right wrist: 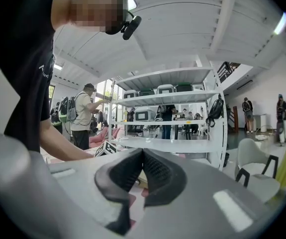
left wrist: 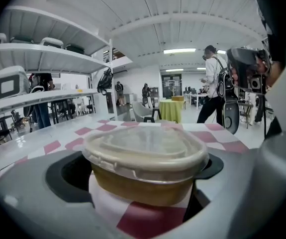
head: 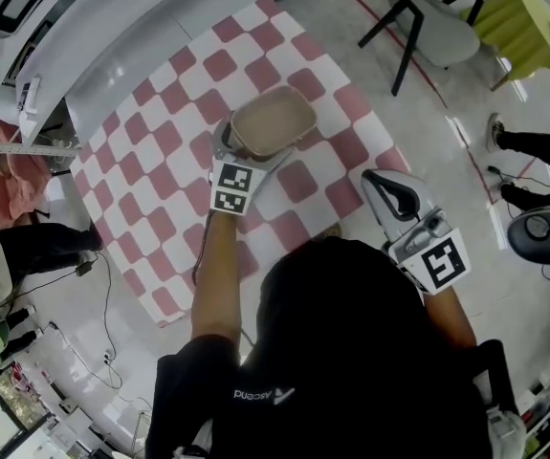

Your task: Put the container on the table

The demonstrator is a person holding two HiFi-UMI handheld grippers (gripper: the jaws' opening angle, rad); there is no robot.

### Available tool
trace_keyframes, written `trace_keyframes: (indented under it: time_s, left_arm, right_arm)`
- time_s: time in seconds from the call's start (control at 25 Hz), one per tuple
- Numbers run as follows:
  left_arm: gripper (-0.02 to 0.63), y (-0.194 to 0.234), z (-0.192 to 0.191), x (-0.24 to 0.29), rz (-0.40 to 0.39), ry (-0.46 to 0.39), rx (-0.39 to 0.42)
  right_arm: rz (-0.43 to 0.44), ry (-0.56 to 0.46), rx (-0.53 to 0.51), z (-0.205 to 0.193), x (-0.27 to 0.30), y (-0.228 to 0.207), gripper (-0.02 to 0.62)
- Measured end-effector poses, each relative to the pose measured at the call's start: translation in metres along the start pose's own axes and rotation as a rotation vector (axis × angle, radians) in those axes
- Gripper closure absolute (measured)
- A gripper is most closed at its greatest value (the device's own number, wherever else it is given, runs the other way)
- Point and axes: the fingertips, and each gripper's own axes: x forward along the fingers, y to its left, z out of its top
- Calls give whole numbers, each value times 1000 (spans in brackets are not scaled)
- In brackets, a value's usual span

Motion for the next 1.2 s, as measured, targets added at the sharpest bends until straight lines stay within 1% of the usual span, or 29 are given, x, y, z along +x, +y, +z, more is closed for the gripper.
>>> trace_keyframes:
  time_s: [0.12, 0.32, 0.48, 0.6, 0.76, 0.88, 0.96, 1.0, 1.08, 1.2]
  left_arm:
    - [28, -3, -11, 1, -38, 76, 16]
    - [8, -9, -32, -3, -77, 194, 18]
    - [8, -12, -48, -11, -91, 279, -23]
    - [9, -11, -56, -21, -92, 312, -65]
    - [9, -9, -56, -36, -67, 302, -87]
    - [11, -8, -44, -51, -40, 252, -89]
    - [12, -8, -24, -64, -14, 172, -87]
    - [14, -9, -9, -71, -7, 114, -90]
    - [17, -17, 26, -87, -5, -30, -105]
    - [31, -37, 82, -114, -22, -249, -137]
  right_arm:
    - [6, 4, 10, -2, 5, -2, 592]
    - [14, 1, 22, -4, 9, -4, 592]
    - [28, -5, 3, -5, 7, -4, 592]
    - [46, 1, -23, -7, 7, -3, 592]
    - [58, -5, 11, -6, 9, 4, 592]
    - [82, -5, -16, -9, 11, 8, 592]
    - [94, -10, -18, -8, 12, 11, 592]
    - [99, -13, -17, -7, 12, 12, 592]
    - [108, -21, -12, -4, 13, 15, 592]
    - [122, -41, -6, 1, 14, 20, 592]
